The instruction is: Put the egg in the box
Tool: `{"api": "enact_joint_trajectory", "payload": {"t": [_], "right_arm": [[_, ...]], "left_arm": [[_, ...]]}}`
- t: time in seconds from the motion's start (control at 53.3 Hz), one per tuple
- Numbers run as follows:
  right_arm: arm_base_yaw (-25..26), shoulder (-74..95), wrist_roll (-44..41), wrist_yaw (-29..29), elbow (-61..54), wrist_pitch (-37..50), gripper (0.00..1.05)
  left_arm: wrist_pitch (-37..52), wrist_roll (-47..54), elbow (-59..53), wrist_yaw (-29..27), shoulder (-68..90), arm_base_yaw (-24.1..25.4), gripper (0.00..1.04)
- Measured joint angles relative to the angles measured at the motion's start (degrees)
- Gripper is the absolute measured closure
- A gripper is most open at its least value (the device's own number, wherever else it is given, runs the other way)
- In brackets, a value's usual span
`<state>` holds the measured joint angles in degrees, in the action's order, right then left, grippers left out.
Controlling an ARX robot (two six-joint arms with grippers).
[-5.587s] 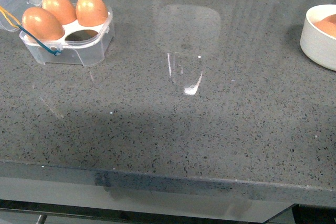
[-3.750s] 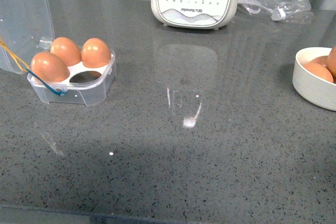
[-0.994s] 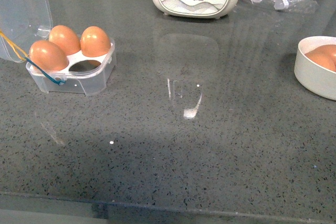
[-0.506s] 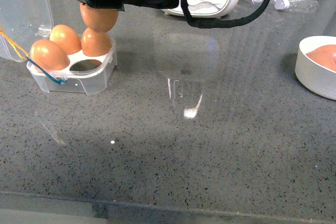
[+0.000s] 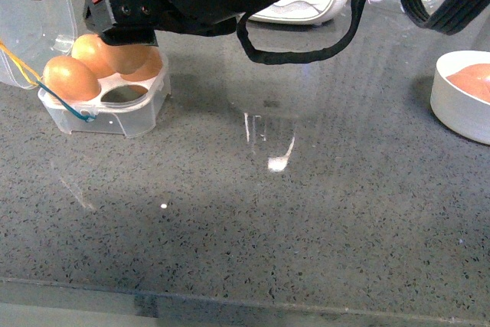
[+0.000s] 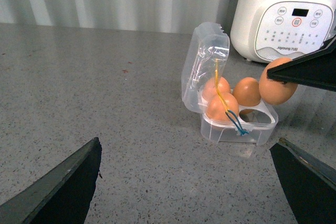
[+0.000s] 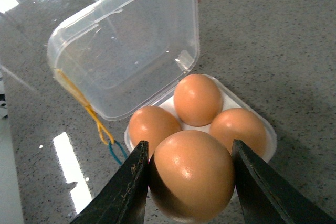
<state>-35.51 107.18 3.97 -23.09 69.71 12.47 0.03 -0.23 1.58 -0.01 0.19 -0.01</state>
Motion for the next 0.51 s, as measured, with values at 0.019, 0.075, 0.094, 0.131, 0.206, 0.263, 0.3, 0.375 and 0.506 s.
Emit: {"api": "enact_joint_trajectory", "payload": {"t": [0.019,0.075,0.094,0.131,0.206,0.263,0.3,0.375,0.506], "right_arm": [[-0.1,0.0,0.0,0.0,0.0,0.0,0.65],[-0.2,0.2,-0.4,0.1,0.1,0.0,0.65],[-0.3,0.2,-0.5,0.1,0.2,0.0,0.65],[-0.3,0.3,-0.7,0.1,0.3,0.0,0.65],[-0.3,0.8,-0.8,0.5,1.0,-0.1,0.65],[-0.2,1.1,-0.8,0.5,1.4,-0.1,0.65],[-0.2,1.2,-0.8,0.5,1.7,-0.2,0.65],[-0.1,1.3,-0.8,0.4,1.8,-0.4,0.65],[-0.1,1.6,-1.0,0.2,2.2,-0.8,0.65]], "left_arm": [[0.0,0.0,0.0,0.0,0.0,0.0,0.07],[0.0,0.0,0.0,0.0,0.0,0.0,0.07],[0.0,0.0,0.0,0.0,0.0,0.0,0.07],[0.0,0.0,0.0,0.0,0.0,0.0,0.07],[0.0,0.0,0.0,0.0,0.0,0.0,0.07],[0.0,0.0,0.0,0.0,0.0,0.0,0.07],[0.0,0.0,0.0,0.0,0.0,0.0,0.07],[0.0,0.0,0.0,0.0,0.0,0.0,0.07],[0.0,0.0,0.0,0.0,0.0,0.0,0.07]]}}
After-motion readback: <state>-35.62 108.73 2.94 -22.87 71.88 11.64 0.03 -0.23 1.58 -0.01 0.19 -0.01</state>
